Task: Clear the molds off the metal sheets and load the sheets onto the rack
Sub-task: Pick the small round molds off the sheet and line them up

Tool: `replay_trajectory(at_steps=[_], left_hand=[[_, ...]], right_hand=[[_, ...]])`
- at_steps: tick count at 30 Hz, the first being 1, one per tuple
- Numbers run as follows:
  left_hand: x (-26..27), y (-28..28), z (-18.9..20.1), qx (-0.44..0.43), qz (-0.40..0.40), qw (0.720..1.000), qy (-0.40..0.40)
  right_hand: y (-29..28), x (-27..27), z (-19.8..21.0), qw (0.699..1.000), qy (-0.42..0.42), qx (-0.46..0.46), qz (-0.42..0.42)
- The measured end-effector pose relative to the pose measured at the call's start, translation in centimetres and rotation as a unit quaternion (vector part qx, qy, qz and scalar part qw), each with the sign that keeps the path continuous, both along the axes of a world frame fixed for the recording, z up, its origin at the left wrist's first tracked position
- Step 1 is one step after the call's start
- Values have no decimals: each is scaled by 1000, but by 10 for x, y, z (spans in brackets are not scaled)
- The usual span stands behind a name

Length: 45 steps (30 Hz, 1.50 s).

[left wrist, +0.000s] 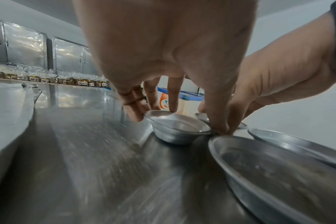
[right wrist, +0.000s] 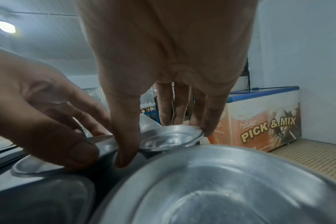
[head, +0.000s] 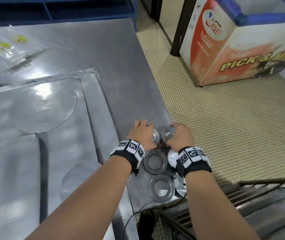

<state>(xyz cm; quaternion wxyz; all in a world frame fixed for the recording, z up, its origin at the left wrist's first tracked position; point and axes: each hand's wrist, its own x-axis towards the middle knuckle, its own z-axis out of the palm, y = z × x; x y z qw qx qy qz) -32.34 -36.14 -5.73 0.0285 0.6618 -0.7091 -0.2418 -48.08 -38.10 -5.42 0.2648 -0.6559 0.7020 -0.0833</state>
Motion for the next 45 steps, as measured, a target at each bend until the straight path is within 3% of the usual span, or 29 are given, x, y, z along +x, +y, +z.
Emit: replay_trajectory(at_steps=[14,19,24,29,35,40,45], left_hand=[[5,10,4,-16,17,999,22],[28,28,24,-22,56,997,38],[77,66,47,27,127,990,49],[138,127,68,63,224,972,27],[200,239,94,67,341,938,1],[248,335,98,68,437,897,-15],[303,418,94,55,490,870,-14]], right_hand=[[8,4,18,999,-32,8,-7],[18,24,36,999,-12,-25,42],[41,75,63,988,18,-7,156],[79,147,84,949,54,37,308],[148,223,99,880,69,56,467],[215,280,100,829,84,38,552],[283,341,97,797,86,37,597]])
